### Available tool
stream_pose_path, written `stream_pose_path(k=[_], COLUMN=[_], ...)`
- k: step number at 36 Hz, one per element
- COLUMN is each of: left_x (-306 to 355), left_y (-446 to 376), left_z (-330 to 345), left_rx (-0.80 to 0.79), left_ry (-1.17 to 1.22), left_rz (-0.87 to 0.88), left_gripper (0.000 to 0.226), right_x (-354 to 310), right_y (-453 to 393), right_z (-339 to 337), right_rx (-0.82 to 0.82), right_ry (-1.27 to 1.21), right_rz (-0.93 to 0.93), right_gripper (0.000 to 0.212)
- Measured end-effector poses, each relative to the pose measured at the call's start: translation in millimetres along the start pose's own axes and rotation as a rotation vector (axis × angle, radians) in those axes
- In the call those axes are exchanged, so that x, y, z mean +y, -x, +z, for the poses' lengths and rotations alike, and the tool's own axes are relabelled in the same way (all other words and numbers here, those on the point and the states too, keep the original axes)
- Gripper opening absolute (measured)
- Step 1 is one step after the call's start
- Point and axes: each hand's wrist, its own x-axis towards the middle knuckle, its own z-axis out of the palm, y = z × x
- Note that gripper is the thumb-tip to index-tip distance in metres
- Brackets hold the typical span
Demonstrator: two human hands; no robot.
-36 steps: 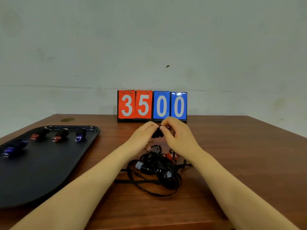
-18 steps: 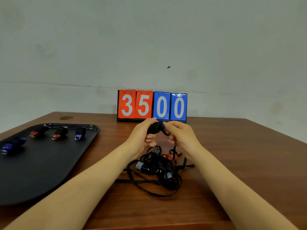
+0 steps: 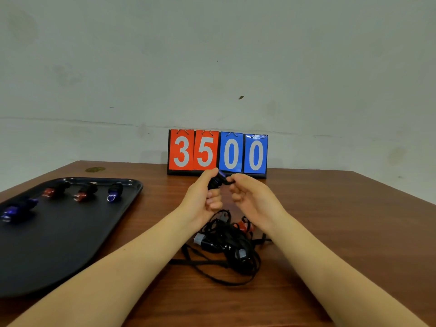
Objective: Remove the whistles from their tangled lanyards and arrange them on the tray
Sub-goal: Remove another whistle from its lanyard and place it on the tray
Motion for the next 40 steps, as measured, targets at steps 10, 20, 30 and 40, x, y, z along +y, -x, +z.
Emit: stream_pose_path(k=[10, 20, 30, 40], left_x=[-4.4, 1.4, 6.3, 8.8], left_y=[1.4, 3.0, 5.0, 1.9], left_z=[7.6, 9.7, 13.4, 11.4], left_rx=[0.024, 0.085, 0.034, 0.001], left_ry=[0.072, 0.053, 0.124, 0.254], left_rz=[-0.031, -0.002, -0.057, -0.116], left_gripper=[0.027, 0.022, 0.025, 0.023], right_x=[3.7, 8.2, 11.7, 3.5], right_y=[-5.0, -4.4, -1.3, -0.3], right_z=[-0.2, 2.1, 2.1, 3.5], right_rx=[-0.006, -0.028, -0.042, 0.039], right_ry=[-0.154, 0.241, 0.198, 0.263], right_rz=[0.283, 0.045, -0.111, -0.205], right_gripper=[0.011, 0.016, 0.007, 0.007])
